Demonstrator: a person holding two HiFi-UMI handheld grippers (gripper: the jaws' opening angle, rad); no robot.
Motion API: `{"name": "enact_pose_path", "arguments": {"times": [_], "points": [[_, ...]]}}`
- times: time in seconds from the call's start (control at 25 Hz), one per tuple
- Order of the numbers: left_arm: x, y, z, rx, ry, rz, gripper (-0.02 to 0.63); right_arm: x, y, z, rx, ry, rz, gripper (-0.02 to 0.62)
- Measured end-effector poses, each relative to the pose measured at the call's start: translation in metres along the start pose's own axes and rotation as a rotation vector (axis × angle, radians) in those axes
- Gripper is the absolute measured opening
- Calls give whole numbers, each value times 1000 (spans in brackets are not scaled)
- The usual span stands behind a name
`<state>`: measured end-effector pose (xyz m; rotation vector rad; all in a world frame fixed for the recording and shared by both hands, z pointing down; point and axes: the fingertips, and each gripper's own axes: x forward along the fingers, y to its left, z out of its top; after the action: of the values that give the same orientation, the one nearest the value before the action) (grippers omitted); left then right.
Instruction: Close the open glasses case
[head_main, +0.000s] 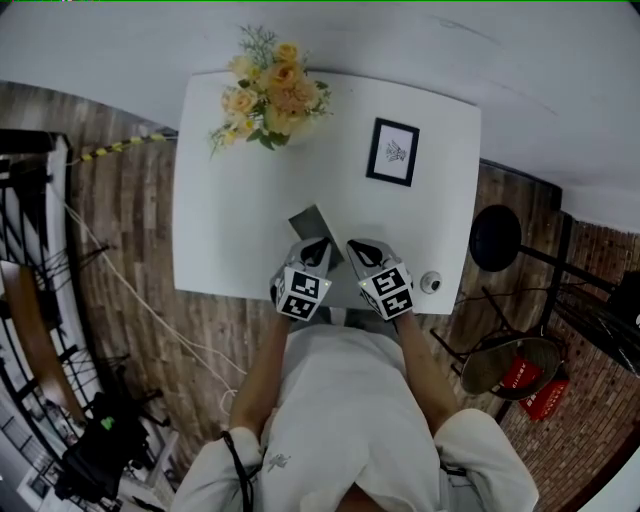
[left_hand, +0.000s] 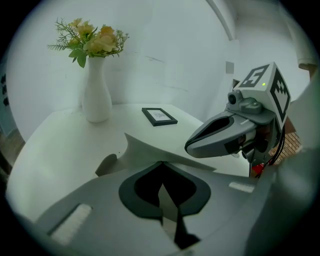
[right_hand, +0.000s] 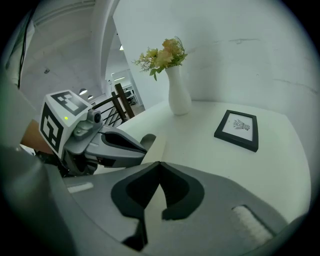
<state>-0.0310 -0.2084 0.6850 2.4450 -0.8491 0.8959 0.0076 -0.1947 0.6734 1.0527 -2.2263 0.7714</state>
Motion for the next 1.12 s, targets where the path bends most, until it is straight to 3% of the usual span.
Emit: {"name": "enact_pose_path", "arguments": {"times": [1.12], "points": [[-10,-6,-7,-50,-39,-7,20,10,26,-7,-69,41,44,3]]}}
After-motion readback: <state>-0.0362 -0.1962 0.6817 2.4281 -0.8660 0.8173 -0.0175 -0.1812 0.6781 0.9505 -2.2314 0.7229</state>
